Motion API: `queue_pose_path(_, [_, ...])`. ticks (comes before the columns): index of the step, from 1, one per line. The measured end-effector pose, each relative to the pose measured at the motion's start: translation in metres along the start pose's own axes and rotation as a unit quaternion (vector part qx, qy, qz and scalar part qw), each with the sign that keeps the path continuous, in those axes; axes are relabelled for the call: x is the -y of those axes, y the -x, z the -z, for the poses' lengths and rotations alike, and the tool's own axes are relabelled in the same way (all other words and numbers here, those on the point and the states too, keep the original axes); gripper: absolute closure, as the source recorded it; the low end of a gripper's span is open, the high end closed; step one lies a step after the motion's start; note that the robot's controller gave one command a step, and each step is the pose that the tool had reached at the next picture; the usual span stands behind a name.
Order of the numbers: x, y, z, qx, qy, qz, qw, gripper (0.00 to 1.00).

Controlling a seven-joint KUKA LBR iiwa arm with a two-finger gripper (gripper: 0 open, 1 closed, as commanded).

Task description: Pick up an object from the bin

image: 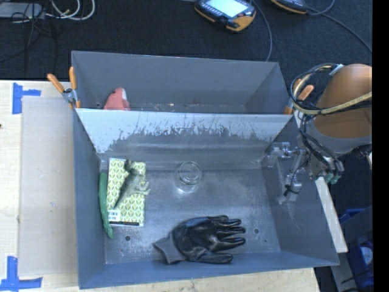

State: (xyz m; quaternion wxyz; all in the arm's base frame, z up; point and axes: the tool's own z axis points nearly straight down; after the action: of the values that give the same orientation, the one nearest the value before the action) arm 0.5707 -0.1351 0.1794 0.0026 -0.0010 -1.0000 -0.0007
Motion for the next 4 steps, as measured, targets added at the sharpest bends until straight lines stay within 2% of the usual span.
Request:
queue_pose_path(1, [0.010,-0.013,0.023,-0.0012,0.001,-0.083,0.9966,0.00])
queue_pose_path(2, [-0.001,-0.011,-0.016,0.0040,-0.001,-0.129,0.9916,0.00])
queue_pose_path(3, [0.004,0.013,-0.058,-0.0005,0.001,-0.063,0.9980,0.00])
queue_pose_path(4, [-0.034,-0.020,-0.071,0.0021,-0.001,0.041,0.9992,0.00])
